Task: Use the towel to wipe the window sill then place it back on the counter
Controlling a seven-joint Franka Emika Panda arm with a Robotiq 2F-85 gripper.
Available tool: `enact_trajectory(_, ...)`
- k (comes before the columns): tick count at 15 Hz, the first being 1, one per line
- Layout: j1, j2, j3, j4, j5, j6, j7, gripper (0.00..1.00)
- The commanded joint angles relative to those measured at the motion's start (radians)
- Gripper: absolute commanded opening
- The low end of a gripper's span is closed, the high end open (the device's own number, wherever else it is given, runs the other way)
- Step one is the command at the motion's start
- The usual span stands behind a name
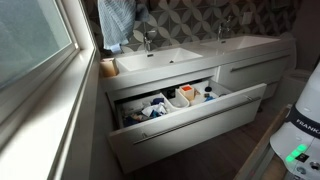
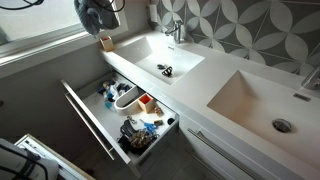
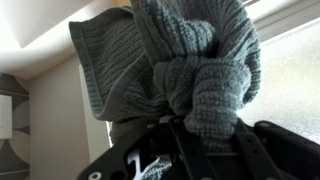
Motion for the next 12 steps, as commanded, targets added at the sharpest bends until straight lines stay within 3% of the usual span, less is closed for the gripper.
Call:
enact_trajectory(1, 0.067, 0.076, 0.002, 0.096, -0.09, 0.002, 0.028, 0.07)
enact_trajectory(6, 0.14, 0.183, 0.035, 0.204, -0.209, 0.083, 0.035, 0.07)
enact_trajectory(12, 0.186, 0.33, 0.082, 0.31, -0.344, 0.298, 0.05, 0.07)
